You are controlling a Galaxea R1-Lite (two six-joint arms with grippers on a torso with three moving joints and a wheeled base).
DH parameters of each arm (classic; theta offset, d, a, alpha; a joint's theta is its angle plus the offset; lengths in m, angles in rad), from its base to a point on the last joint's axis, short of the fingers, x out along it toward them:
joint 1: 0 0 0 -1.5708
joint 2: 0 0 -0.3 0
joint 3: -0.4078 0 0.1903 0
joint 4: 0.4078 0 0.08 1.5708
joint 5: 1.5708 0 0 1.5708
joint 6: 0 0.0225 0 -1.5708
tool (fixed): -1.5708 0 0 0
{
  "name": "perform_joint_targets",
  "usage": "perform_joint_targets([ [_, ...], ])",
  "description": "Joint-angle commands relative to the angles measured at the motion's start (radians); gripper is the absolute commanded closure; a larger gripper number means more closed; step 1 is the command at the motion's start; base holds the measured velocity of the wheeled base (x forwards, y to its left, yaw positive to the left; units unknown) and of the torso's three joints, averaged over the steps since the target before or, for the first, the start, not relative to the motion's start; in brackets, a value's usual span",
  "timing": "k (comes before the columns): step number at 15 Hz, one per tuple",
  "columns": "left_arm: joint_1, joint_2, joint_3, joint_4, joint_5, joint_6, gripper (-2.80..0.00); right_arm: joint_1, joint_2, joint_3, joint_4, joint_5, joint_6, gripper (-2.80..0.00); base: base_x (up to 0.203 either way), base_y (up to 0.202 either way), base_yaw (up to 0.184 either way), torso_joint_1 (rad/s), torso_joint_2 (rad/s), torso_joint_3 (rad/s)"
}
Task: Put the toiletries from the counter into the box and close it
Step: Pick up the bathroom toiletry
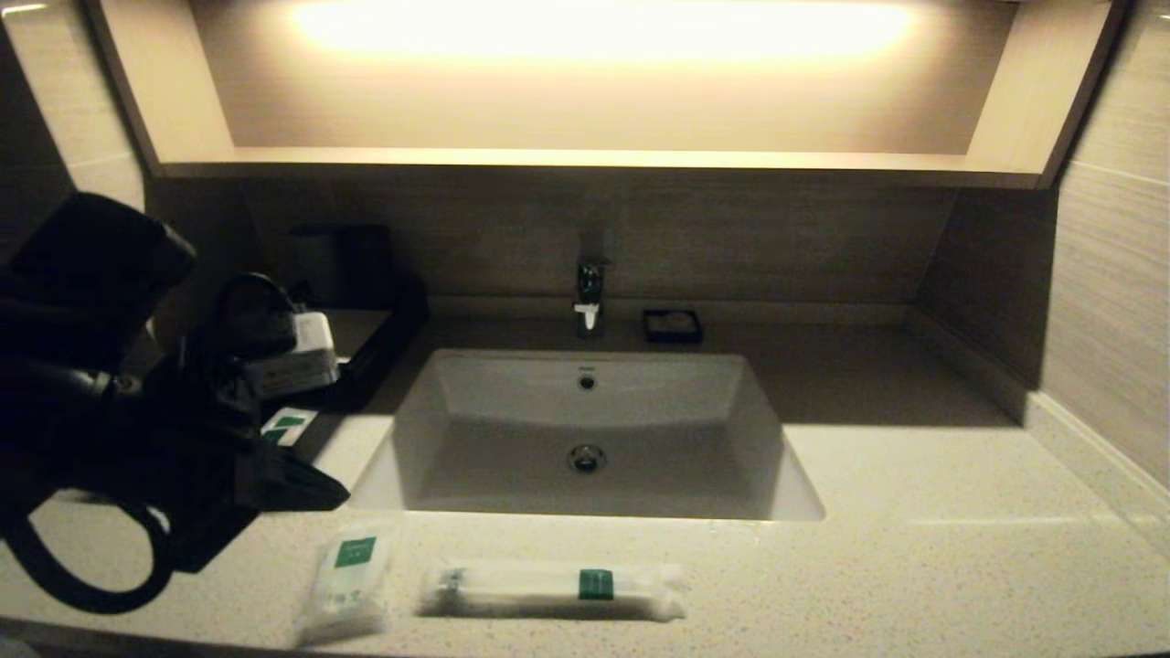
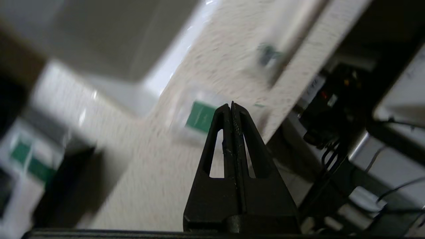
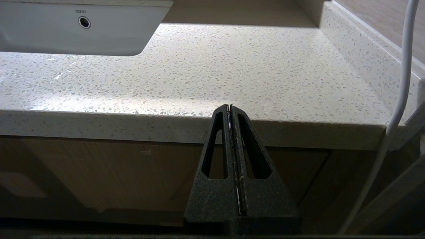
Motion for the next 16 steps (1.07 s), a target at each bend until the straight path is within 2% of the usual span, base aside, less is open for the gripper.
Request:
perform_joint_targets([
  [1, -0.041, 0.03, 0.011, 0.005, -0.005, 0.033, 0.0, 0.0, 0.0, 0.002, 0.0, 0.001, 0.0, 0.0, 0.0, 0.0, 0.0, 0.0, 0.0, 0.0],
  [4, -0.107, 0.04, 0.059, -0.006, -0.002, 0.077, 0.0, 0.0, 0.001, 0.002, 0.0, 0.001, 0.0, 0.0, 0.0, 0.0, 0.0, 0.0, 0.0, 0.0],
  [9, -0.227, 0.072, 0.065, -0.01, -0.002, 0.086, 0.0, 0.0, 0.0, 0.002, 0.0, 0.001, 0.0, 0.0, 0.0, 0.0, 0.0, 0.0, 0.0, 0.0],
  [11, -0.239, 0.086, 0.063, -0.018, -0.002, 0.093, 0.0, 0.0, 0.001, 0.002, 0.0, 0.001, 0.0, 0.0, 0.0, 0.0, 0.0, 0.0, 0.0, 0.0],
  [13, -0.241, 0.105, 0.061, -0.018, -0.002, 0.149, 0.0, 0.0, -0.001, 0.002, 0.0, 0.001, 0.0, 0.0, 0.0, 0.0, 0.0, 0.0, 0.0, 0.0],
  [16, -0.276, 0.137, 0.052, -0.021, 0.001, 0.155, 0.0, 0.0, 0.001, 0.002, 0.0, 0.001, 0.0, 0.0, 0.0, 0.0, 0.0, 0.0, 0.0, 0.0],
])
